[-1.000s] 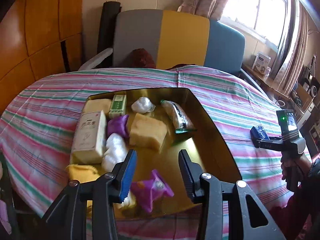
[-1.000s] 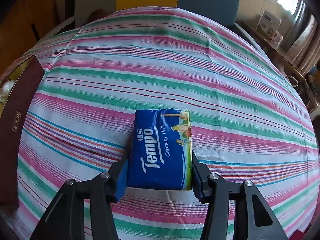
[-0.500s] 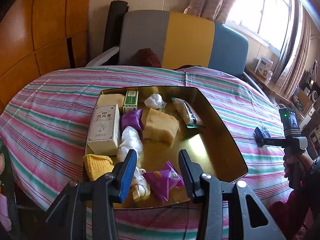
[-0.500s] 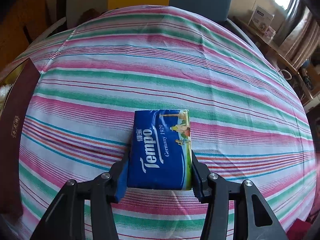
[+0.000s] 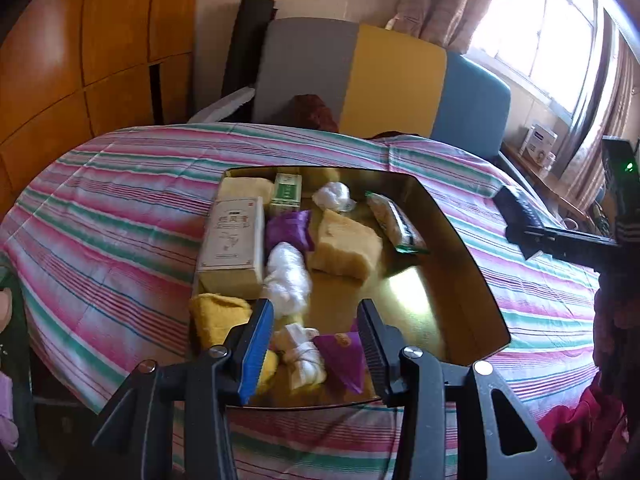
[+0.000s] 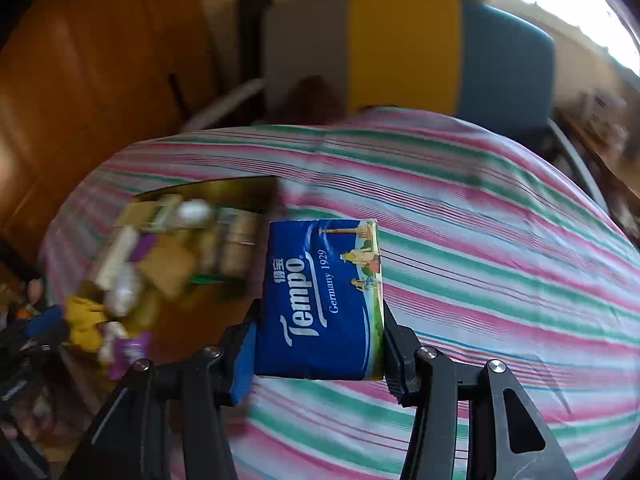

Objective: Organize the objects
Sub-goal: 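Carry the Tempo tissue pack into the gold tray and open the right gripper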

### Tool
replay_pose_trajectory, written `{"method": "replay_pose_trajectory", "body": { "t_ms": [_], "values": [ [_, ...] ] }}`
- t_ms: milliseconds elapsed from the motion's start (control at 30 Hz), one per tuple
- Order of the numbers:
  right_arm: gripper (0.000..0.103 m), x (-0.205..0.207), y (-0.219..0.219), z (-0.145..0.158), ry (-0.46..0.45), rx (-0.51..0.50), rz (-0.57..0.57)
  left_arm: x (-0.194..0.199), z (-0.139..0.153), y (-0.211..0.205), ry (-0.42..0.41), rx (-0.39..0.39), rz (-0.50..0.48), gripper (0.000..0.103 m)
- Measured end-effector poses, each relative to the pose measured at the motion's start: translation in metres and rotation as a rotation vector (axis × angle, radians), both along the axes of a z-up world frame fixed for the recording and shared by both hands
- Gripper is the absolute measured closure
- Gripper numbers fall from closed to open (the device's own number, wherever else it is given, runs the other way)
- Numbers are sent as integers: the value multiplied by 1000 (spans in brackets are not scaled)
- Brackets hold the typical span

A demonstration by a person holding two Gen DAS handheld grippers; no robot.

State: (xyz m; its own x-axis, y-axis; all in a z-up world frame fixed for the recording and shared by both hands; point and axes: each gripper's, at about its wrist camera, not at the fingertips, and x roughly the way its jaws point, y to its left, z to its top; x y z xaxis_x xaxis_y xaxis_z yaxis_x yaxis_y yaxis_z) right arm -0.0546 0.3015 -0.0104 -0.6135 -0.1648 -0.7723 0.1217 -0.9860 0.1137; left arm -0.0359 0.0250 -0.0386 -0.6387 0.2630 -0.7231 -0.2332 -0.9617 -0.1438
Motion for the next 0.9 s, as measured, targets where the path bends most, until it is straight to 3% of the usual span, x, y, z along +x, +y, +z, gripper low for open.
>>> {"method": "replay_pose_trajectory", "body": {
  "t_ms": [200,500,700,900],
  "values": [
    [50,-16,-82,-21,-78,2,171,-1,-3,-26,-6,-24,71,58],
    [49,-50,-133,-88,-280,45,187,-5,-9,-41,11,-96,164,53],
    [43,-51,-137,-90,-260,19,183,-4,-4,-33,52,-131,170,50],
    [30,-33,-125,-62,-144,-59,129,5,16,-26,128,-157,201,40]
  ]
}}
